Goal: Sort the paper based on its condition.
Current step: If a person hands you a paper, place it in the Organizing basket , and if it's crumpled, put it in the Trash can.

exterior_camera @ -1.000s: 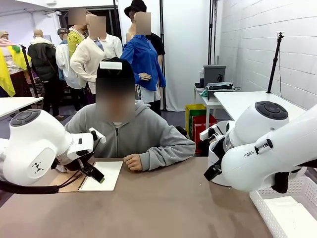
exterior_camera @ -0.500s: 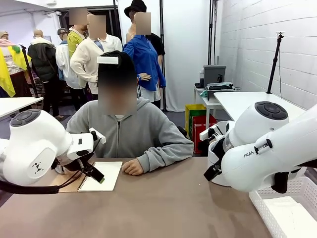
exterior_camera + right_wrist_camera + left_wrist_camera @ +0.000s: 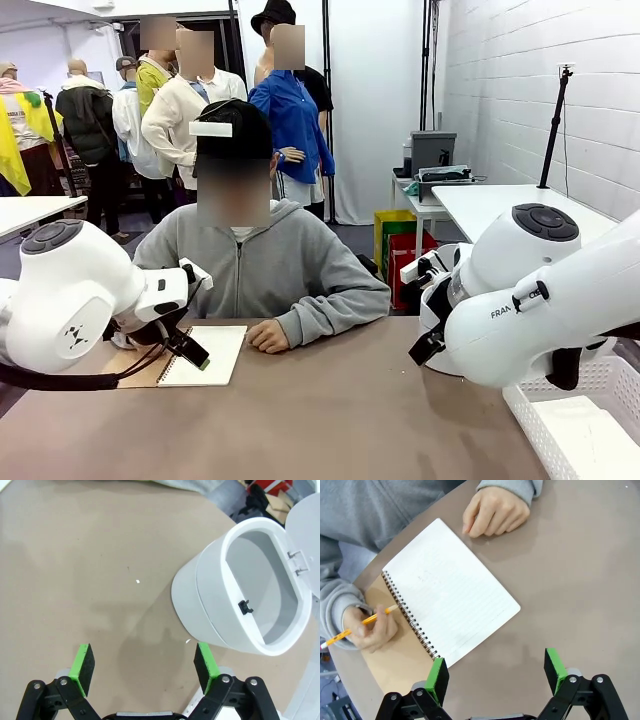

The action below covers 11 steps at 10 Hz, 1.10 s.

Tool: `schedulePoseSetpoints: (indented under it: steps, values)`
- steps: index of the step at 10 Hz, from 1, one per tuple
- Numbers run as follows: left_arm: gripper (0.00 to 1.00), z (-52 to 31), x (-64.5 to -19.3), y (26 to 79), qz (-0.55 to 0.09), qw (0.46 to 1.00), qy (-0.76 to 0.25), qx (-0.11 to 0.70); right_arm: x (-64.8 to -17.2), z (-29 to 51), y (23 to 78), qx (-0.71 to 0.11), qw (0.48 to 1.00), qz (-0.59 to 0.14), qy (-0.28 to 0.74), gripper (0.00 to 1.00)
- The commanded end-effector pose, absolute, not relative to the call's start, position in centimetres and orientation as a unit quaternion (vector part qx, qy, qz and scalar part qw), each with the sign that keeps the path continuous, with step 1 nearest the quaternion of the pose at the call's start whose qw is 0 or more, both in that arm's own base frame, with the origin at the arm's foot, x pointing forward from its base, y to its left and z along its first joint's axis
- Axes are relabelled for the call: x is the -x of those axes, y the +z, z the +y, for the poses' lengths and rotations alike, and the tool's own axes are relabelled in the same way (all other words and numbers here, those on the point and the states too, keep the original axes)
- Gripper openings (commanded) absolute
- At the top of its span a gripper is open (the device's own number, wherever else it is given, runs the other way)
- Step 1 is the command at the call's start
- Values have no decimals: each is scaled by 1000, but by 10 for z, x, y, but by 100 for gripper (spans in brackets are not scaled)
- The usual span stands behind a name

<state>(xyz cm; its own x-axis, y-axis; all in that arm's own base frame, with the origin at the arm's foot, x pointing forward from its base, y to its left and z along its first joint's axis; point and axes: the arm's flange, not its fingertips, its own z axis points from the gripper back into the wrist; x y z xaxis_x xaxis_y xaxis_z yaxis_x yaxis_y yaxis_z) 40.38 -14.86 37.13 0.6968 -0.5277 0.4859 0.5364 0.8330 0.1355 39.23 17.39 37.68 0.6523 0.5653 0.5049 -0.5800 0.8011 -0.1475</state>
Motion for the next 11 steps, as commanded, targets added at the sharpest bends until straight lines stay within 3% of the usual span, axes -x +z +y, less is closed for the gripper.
schedulePoseSetpoints:
  steps: [1, 6, 11]
  values:
    - [100, -148, -410, 381, -242, 940, -239, -9, -389, 190, 383, -31, 910, -260, 321, 100]
    - [100, -156, -382, 427, -214, 945, -223, 104, -375, 219, 416, -75, 909, -257, 320, 100]
    - [100, -145, -339, 531, -244, 918, -296, 104, -361, 263, 508, -92, 896, -243, 361, 100]
